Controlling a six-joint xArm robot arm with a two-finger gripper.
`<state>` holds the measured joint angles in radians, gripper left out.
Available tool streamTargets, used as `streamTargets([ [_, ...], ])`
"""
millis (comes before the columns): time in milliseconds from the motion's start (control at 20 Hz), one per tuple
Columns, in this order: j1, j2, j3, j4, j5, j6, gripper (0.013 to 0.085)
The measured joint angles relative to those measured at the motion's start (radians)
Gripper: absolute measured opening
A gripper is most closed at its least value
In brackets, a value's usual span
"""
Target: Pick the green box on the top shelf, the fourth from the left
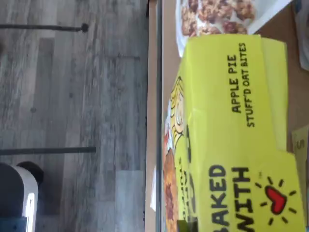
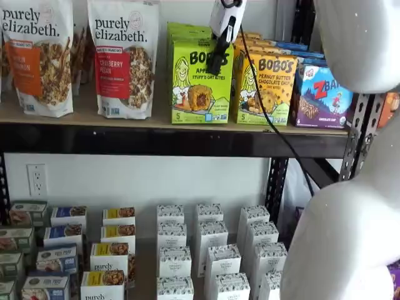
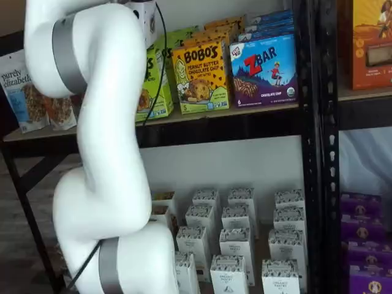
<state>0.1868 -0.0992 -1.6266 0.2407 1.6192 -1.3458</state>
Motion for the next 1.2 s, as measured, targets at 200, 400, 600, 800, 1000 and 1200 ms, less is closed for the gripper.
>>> streamTargets([
  [200, 0.005, -0.034, 0.024, -0.019, 0.005, 0.005, 0.0290],
  [400, 0.007, -0.068, 0.049, -0.033, 0.022, 0.007, 0.0290],
  [600, 0.006, -0.101, 0.075, -0.044, 0.037, 0.006, 0.0290],
  [800, 0.002, -0.135, 0.097, -0.049, 0.060, 0.004, 0.0290],
  [1000, 0.001, -0.169, 0.122, -0.061, 0.079, 0.002, 0.0290],
  [1200, -0.003, -0.206, 0.153, -0.076, 0.096, -0.003, 0.0290],
])
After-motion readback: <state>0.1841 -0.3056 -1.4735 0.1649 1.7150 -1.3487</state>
